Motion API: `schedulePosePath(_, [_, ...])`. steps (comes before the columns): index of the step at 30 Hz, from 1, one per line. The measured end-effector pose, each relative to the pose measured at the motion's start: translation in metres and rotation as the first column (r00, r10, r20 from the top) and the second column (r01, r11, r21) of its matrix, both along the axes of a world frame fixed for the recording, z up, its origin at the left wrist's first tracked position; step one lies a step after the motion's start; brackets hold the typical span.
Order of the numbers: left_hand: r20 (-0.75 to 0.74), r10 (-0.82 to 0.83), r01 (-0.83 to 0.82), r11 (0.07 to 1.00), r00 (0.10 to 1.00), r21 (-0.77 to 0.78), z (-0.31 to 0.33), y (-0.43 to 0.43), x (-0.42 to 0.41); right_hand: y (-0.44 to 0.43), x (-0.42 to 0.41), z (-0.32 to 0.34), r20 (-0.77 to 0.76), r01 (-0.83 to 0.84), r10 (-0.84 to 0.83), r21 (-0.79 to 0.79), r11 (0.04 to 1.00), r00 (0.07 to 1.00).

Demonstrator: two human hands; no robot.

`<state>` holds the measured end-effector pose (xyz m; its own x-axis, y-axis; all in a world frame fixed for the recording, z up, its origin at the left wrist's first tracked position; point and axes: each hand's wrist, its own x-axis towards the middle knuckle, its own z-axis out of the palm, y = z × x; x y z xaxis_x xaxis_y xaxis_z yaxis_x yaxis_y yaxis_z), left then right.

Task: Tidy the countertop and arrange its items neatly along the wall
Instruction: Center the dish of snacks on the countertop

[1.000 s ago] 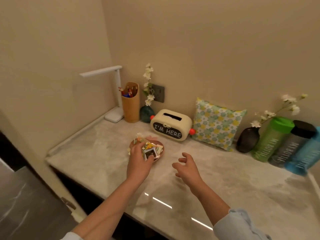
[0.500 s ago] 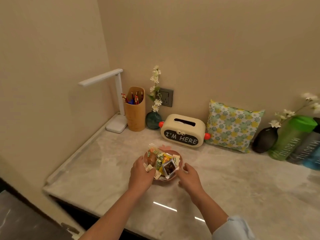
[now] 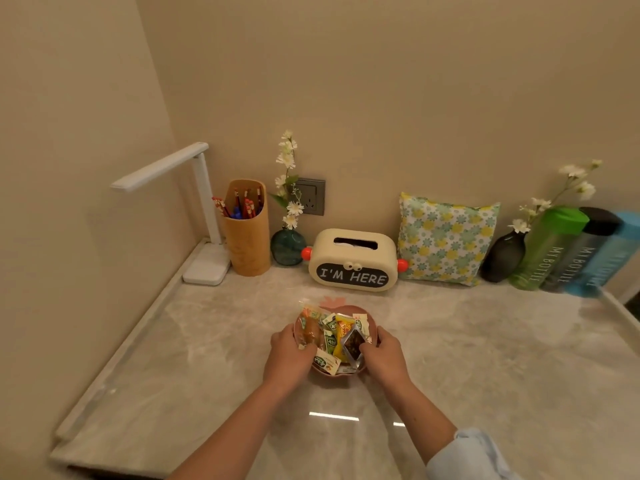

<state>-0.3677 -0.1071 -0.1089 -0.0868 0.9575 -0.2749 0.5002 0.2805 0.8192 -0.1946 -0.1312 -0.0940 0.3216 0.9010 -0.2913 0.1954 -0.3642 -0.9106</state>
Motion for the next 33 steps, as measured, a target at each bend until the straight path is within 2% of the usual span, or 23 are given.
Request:
schedulePosePath(7, [0.055,-0.091,0.092,0.996,0.994,-0.001,0.008,0.005,0.067,-0.011,0.057,0.008,0.049,0.169,-0.17,0.018,0.985,0.984])
schedulePosePath(16, [0.094,-0.286,0.288,0.958,0.954,-0.002,0.015,0.006,0.196,-0.041,0.179,0.02,0.094,0.336,-0.336,0.026,0.942,0.937])
schedulePosePath(26, [0.13,-0.327,0.328,0.945,0.936,0.013,0.016,-0.003,0.362,-0.055,0.343,0.025,0.081,0.387,-0.385,-0.003,0.922,0.919])
schedulePosePath(33, [0.125,-0.271,0.271,0.962,0.955,0.01,0.011,-0.002,0.447,-0.048,0.426,0.023,0.087,0.305,-0.299,-0.062,0.95,0.95])
